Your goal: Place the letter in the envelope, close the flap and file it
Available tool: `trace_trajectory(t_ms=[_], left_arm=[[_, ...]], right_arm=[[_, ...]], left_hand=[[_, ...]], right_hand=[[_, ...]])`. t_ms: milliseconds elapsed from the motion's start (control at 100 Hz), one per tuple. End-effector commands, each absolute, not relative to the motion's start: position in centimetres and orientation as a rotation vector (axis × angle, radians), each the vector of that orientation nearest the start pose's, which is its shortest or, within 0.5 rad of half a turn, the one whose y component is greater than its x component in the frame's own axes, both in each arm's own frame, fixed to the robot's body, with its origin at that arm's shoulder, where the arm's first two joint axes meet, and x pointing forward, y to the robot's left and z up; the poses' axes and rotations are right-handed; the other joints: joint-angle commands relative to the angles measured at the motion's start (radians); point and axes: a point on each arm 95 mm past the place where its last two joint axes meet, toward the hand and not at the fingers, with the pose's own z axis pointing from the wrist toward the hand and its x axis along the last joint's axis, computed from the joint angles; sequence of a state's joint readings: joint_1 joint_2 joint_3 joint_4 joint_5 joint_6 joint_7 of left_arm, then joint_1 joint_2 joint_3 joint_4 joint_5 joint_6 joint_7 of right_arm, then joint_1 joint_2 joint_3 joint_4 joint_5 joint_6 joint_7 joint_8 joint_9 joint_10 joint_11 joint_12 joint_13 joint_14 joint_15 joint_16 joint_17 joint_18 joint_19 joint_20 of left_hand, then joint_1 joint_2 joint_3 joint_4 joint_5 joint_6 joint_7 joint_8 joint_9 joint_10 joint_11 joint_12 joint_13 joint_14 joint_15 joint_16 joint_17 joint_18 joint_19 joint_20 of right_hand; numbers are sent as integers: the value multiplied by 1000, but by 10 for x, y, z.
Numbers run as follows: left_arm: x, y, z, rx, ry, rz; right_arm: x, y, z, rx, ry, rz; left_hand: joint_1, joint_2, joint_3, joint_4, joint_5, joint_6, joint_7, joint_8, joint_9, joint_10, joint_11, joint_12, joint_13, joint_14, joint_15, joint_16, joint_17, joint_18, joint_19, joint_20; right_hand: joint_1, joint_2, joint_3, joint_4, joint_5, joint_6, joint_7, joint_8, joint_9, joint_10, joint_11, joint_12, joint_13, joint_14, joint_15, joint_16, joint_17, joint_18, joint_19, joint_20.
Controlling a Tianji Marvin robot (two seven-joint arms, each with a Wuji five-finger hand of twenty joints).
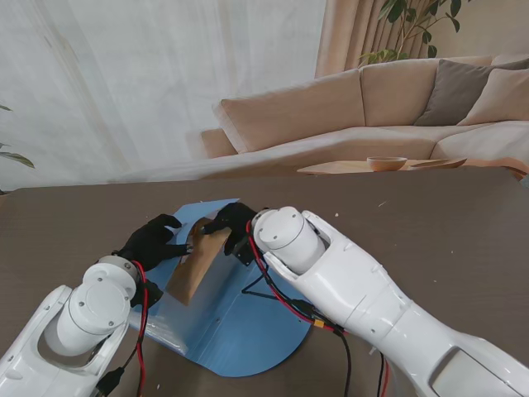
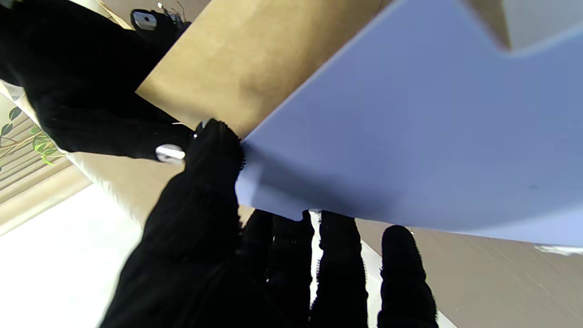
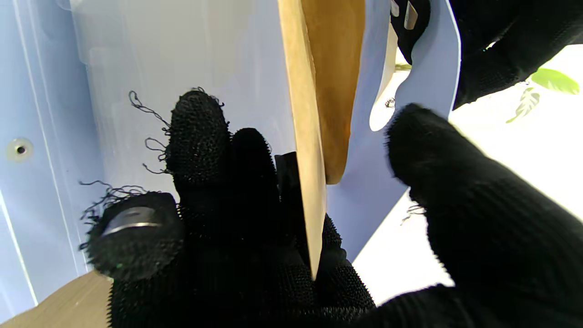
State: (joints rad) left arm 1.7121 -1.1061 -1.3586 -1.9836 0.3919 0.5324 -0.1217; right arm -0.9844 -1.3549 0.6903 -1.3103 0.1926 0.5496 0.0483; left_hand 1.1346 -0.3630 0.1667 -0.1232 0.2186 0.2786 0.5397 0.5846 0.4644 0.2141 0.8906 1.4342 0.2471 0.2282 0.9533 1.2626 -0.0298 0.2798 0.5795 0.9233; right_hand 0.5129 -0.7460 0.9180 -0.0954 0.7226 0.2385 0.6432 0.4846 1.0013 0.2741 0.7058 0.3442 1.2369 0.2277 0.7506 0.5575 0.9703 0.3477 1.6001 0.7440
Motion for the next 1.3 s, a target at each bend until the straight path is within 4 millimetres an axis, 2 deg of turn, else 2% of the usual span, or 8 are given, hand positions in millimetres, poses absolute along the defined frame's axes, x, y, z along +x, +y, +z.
trace_trajectory(t_ms=[0, 220, 320, 420, 510, 750, 940, 1290], left_arm=[[365, 12, -255, -2037, 954, -1539], [365, 12, -256, -2033, 954, -1536], [365, 12, -255, -2032, 955, -1535], [365, 12, -256, -2031, 955, -1533], [365, 12, -256, -2030, 956, -1532], [365, 11, -257, -2032, 961, -1529], [366, 9, -261, -2023, 986, -1514], [365, 2, -276, -1985, 1097, -1469]], right_arm=[[471, 195, -297, -2355, -1261, -1506], [465, 181, -293, -2379, -1264, -1547], [463, 177, -292, -2382, -1282, -1571], [463, 175, -290, -2383, -1298, -1574], [463, 174, -291, -2387, -1300, -1575], [465, 178, -296, -2371, -1283, -1595], [461, 178, -296, -2333, -1317, -1641], [440, 151, -281, -2289, -1352, -1821]], left_hand=[[156, 187, 134, 55, 1, 2, 25, 4, 104, -181, 234, 68, 17, 28, -17, 15, -3, 8, 10, 16], [156, 188, 135, 55, 1, 2, 24, 4, 103, -181, 233, 69, 16, 28, -18, 16, -5, 9, 10, 16], [156, 188, 134, 54, 0, 2, 24, 4, 103, -181, 233, 69, 16, 27, -18, 16, -4, 9, 10, 16], [156, 187, 134, 55, 0, 2, 24, 4, 104, -180, 233, 69, 17, 28, -18, 17, -4, 9, 10, 16], [156, 187, 135, 55, 2, 2, 25, 4, 104, -180, 233, 69, 18, 28, -18, 17, -4, 9, 10, 16], [156, 187, 134, 55, 2, 2, 25, 4, 105, -181, 233, 69, 18, 27, -18, 17, -3, 9, 11, 16], [156, 186, 131, 55, 4, -2, 28, 6, 105, -183, 233, 67, 17, 25, -18, 16, -3, 6, 15, 17], [156, 172, 110, 61, 5, -32, 29, 7, 107, -198, 217, 35, 5, 8, -31, 5, -3, -1, 20, 16]], right_hand=[[-44, 18, -53, 2, -44, 13, -44, -34, -36, 15, -22, -10, -15, 45, -12, -22, -9, 11, -7, 23], [-43, 60, -133, 20, -148, 2, -234, -224, -69, 54, -71, -22, -17, 66, -24, -37, -15, 35, -7, 31], [-8, 32, -4, 41, -180, -48, -168, -260, -53, 2, -31, -5, 1, 40, -3, -34, 0, 13, 6, 25], [47, 21, 140, 62, -184, -78, -68, -222, -54, -89, 110, 51, 12, 6, 51, -7, 11, -25, 37, 25], [159, -37, 170, -9, -148, -90, 0, -164, -16, -121, 188, 35, 28, -19, 92, 12, 30, -48, 57, 22], [173, -34, 169, -29, -15, -160, 225, -108, 57, -86, 98, -16, 53, -10, 57, -9, 46, -22, 50, 12], [52, 21, 140, 46, 22, -168, 14, -52, -4, -91, 64, 20, -11, 14, 7, -18, -34, 6, 11, 43], [12, 60, 82, 50, -37, -208, -56, -64, -108, -105, 18, 13, -203, 37, -61, -42, -287, 53, -61, 84]])
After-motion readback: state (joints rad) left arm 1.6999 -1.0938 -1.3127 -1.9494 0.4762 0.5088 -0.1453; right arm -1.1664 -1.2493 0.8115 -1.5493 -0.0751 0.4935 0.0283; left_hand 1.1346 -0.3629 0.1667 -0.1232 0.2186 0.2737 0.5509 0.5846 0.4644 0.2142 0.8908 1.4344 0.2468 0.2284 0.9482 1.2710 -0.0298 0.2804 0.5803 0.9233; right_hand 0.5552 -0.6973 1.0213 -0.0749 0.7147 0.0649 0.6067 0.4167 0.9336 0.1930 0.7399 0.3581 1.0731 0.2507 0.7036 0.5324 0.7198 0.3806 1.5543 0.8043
